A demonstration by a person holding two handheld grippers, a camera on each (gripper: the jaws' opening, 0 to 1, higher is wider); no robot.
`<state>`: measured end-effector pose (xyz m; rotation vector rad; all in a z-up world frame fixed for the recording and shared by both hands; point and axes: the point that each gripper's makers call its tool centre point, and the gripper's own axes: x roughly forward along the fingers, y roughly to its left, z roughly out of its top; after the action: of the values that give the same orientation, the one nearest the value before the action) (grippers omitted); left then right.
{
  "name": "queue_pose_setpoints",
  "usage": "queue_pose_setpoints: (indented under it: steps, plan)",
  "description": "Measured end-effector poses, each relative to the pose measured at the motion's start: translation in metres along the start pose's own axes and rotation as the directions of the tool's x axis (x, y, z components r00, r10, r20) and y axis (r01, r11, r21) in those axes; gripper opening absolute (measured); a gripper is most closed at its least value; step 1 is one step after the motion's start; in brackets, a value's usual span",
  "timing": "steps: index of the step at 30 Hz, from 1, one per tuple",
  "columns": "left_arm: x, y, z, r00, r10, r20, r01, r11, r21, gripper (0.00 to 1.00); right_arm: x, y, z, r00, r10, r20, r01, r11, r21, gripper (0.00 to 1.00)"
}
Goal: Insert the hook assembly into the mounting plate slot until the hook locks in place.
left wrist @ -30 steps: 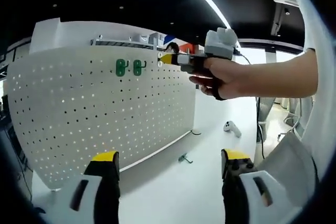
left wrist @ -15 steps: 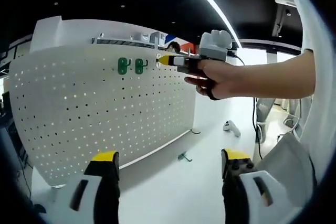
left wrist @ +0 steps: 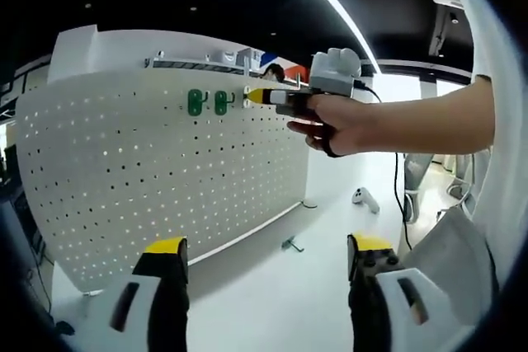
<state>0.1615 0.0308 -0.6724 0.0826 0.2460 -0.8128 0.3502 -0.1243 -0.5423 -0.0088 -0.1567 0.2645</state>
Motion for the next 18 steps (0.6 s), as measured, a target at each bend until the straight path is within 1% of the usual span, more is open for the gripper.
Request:
queue_pose_setpoints:
  steps: [9,10,12,14,18]
  plan:
    - [-0.0002,0.0035,0.0014,1.0,0.007,-0.003,-0.007,1.0,-0.001,0.81,0.0044,-0.0025,-0.0066,1.0,-0.009,-0.015,0.009,1.0,0.013,0.01]
    - [0.0,0.0031,0.001,1.0,0.006,-0.005,-0.006,1.0,0.003,0.81,0.0043,-0.0045,-0.0062,1.0,-0.018,-0.015,0.018,1.0,0.0,0.01]
    - [0.0002,0.0025,-0.0002,1.0,0.004,-0.01,-0.004,1.0,0.001,0.81,0.0052,-0.0027,-0.0062,1.0,-0.011,-0.014,0.012,1.0,0.014,0.01]
    - [0.0,0.0025,-0.0001,1.0,0.005,-0.009,-0.005,1.0,0.002,0.81,0.0058,-0.0027,-0.0074,1.0,-0.014,-0.021,0.014,1.0,0.001,0.01]
    - [-0.0005,0.0031,0.0,1.0,0.007,-0.01,-0.007,1.0,0.001,0.81,0.0057,-0.0024,-0.0093,0.999,-0.027,-0.024,0.027,1.0,0.003,0.01]
